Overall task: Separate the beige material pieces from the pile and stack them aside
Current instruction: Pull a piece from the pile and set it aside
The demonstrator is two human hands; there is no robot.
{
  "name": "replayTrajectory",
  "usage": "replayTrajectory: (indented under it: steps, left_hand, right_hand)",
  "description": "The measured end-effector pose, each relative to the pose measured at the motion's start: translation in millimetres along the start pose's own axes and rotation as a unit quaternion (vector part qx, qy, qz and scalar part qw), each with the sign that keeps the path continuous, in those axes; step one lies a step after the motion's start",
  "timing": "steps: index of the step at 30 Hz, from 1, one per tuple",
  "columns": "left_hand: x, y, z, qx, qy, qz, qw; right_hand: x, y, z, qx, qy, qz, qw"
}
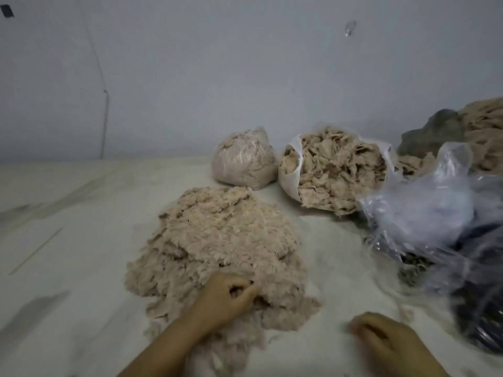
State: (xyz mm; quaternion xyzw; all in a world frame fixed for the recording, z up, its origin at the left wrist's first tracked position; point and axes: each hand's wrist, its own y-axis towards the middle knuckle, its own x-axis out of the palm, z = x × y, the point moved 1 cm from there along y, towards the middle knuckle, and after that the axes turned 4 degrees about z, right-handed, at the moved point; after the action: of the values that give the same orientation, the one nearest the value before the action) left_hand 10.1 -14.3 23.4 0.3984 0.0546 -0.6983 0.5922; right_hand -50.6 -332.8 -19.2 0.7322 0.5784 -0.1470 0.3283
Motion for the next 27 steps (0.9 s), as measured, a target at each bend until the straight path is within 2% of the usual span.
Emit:
replayTrajectory:
  steps: [1,3,4,6,8,11,13,15,19,21,23,24,25,27]
  left_hand:
    - [0,8,8,0.024,-0.001,0.038,0.999]
    - [6,25,20,0.039,-0.019,0.052,0.998]
    - [10,33,22,0.022,-0.037,0.029,0.999]
    - [18,48,19,0.000,-0.046,-0.039,0.998]
    - [23,60,3,-0.002,0.012,-0.094,0.996]
    - [19,70,-37,-0.030,0.068,-0.123,0.990]
    - [15,71,-57,-0.043,0.070,-0.128,0.988]
    - [13,71,-68,-0.037,0.056,-0.142,0.988]
    - [14,75,-54,-0.047,-0.029,-0.093,0.994]
    - [22,73,-33,-0.077,-0.110,-0.105,0.985]
    - [35,71,-21,-0.081,-0.127,-0.133,0.980]
    - [42,70,-20,-0.066,-0.112,-0.125,0.984]
    - [47,69,-19,-0.052,-0.098,-0.106,0.988]
    - [49,69,-14,-0.038,-0.085,-0.095,0.991]
  right_hand:
    - [18,8,-27,-0.041,0.002,-0.041,0.998]
    - [45,28,-55,-0.073,-0.014,-0.092,0.993]
    - [61,40,-62,-0.067,-0.038,-0.107,0.991]
    - [85,59,-77,-0.054,-0.049,-0.083,0.994]
    - [97,71,-83,-0.027,0.034,-0.068,0.997]
    - [100,84,-77,0.011,0.195,-0.079,0.978]
    - [95,93,-78,0.029,0.307,-0.082,0.948]
    - [91,104,-81,0.086,0.429,-0.056,0.897]
    - [96,116,-88,0.183,0.521,-0.039,0.833]
    - [100,113,-90,0.220,0.582,-0.048,0.781]
    - [102,109,-93,0.237,0.642,-0.066,0.726]
    - [101,107,-92,0.232,0.647,-0.081,0.722]
    - [99,106,-88,0.221,0.620,-0.096,0.747]
    - [91,103,-80,0.196,0.499,-0.138,0.833]
